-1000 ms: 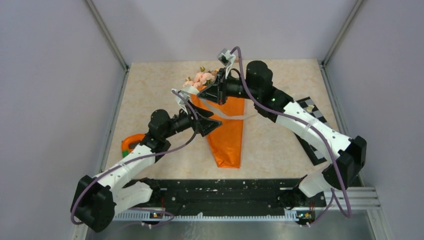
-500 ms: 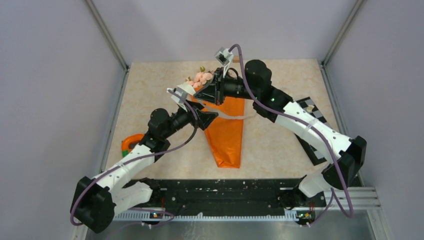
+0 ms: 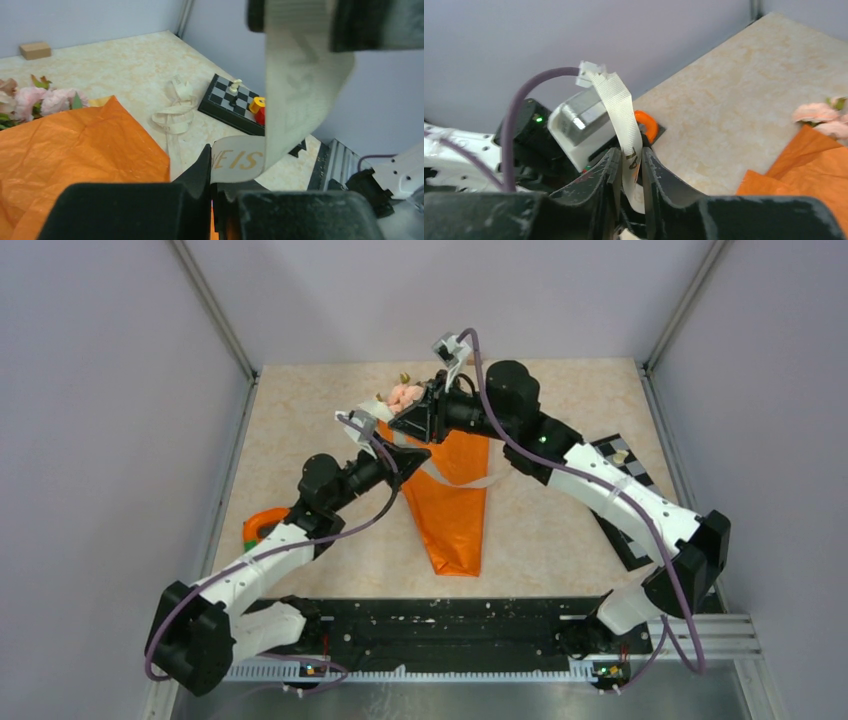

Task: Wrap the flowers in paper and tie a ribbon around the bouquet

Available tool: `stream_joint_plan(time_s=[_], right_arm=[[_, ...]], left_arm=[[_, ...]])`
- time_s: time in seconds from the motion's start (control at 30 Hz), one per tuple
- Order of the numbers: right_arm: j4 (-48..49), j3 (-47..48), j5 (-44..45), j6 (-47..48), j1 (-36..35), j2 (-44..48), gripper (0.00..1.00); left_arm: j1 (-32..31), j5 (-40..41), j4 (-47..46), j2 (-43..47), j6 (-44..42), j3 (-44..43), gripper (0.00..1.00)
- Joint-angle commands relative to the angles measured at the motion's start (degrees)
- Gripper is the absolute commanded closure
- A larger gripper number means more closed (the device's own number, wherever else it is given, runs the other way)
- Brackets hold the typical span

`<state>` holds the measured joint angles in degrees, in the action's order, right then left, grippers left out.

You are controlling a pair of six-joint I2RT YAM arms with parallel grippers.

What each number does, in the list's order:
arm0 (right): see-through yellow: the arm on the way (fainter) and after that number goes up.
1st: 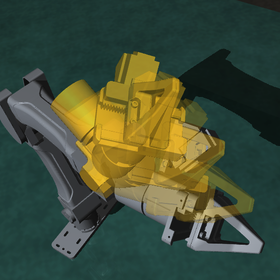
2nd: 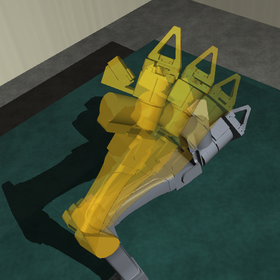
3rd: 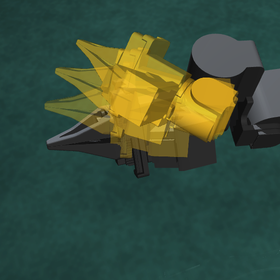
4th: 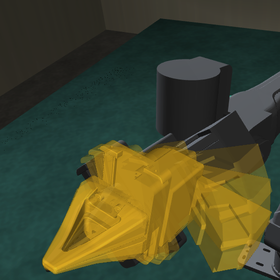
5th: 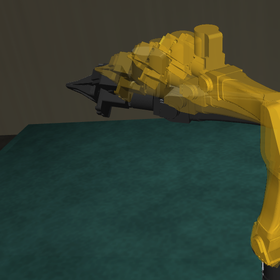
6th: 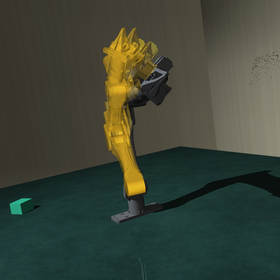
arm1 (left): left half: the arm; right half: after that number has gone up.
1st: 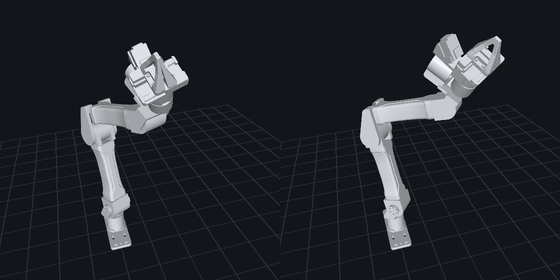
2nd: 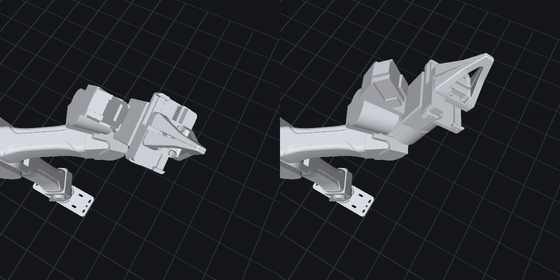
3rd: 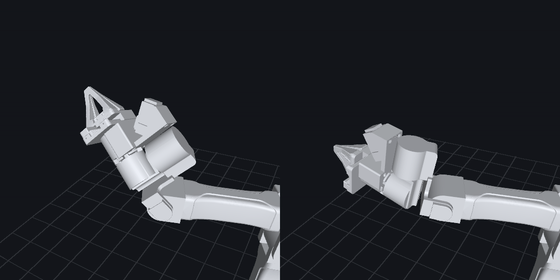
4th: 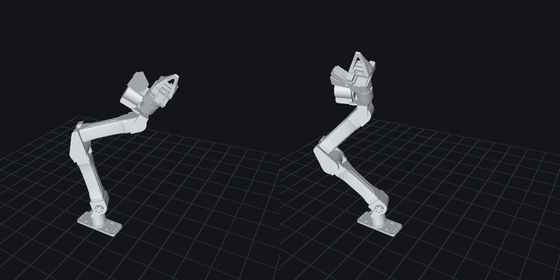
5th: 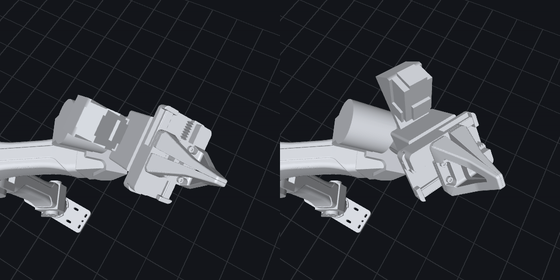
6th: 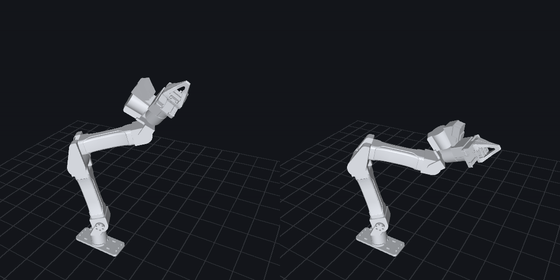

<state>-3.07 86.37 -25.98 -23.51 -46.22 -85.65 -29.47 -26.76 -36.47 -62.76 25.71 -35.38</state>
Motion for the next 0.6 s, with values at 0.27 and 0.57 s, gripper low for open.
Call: stream_joint_plan(time_s=[0.27,0.57], right_arm=[[-6.74,-16.55,41.01,12.05,5.55,15.89,0.22],[-10.71,-28.67,42.56,21.96,11.15,10.04,0.18]], left_arm=[[0.24,43.23,28.33,14.45,9.90,1.75,1.00],[0.73,49.40,39.92,15.94,14.29,0.28,1.00]])
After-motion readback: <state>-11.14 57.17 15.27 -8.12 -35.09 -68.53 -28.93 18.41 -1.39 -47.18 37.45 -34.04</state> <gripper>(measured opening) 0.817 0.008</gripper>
